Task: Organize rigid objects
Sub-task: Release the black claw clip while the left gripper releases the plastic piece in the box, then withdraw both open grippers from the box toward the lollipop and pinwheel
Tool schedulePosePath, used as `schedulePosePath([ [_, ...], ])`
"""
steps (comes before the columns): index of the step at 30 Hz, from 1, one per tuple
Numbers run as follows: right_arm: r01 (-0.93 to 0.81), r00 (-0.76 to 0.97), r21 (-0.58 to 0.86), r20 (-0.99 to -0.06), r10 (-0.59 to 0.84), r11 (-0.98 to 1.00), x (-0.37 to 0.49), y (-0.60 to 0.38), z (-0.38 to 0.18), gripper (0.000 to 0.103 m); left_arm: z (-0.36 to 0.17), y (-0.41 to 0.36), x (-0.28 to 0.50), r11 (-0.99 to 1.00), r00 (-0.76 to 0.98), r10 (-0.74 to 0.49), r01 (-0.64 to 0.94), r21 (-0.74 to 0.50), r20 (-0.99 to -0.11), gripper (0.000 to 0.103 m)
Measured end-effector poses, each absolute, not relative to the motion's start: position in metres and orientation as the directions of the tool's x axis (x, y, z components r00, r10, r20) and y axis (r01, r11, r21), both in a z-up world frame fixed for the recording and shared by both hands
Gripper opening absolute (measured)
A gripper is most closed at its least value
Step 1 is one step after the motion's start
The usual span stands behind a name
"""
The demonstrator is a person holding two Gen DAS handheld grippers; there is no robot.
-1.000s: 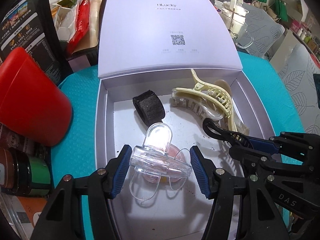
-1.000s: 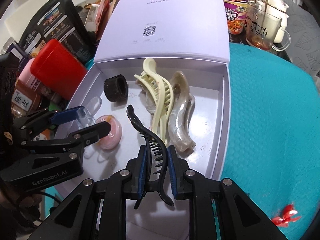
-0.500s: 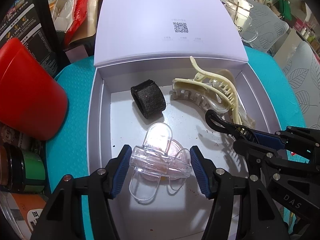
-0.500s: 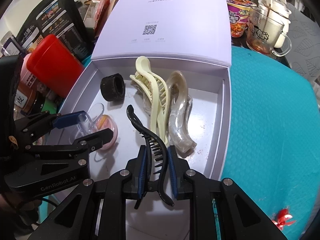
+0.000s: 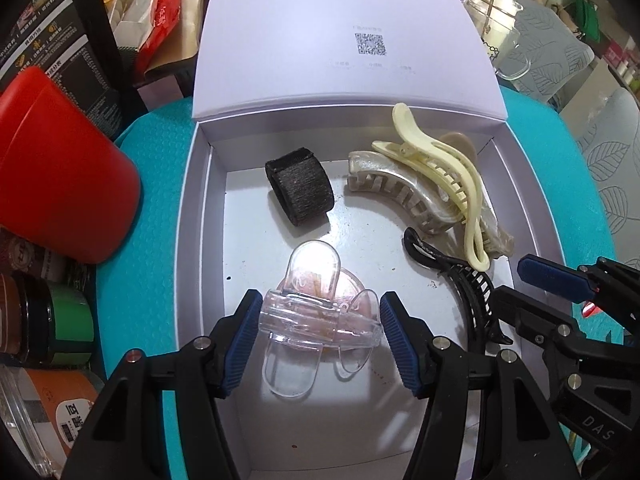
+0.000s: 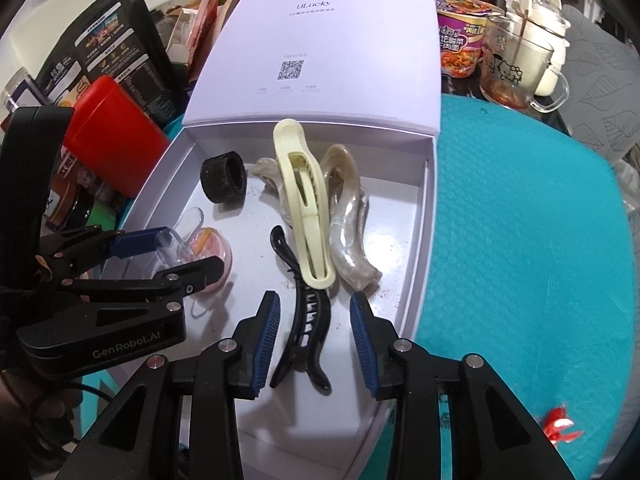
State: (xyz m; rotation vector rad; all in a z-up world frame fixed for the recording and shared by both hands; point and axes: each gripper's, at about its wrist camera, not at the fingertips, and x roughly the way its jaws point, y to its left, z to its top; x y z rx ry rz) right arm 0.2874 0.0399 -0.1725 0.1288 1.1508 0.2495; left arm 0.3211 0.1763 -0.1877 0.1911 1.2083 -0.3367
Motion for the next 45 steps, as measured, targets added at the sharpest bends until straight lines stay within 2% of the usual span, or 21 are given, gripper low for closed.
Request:
schedulePosePath([
  [16,-0.139,0.446,0.201,-0.861,0.243,0.97,0.258,0.021,-0.126,0.036,-0.125,0.173,0.286,0.942,0.409,-0.196,0.332,-0.055,-0.891,0.06],
  [28,-0.154,0.537,0.184,-0.809,0.238,0.971,0.228,0.014,-0.074,0.036,-0.067,0.181,0.259,0.948,0.511,-0.214,0.316,-0.05,-0.832,0.06],
  [45,-0.201,0.611,0.174,-0.747,0.262,0.964,0.167,0.0,-0.018,0.036,-0.004,0.18,0.185,0.958,0.617,-0.216,0.284,-0.042,-0.756,0.06],
])
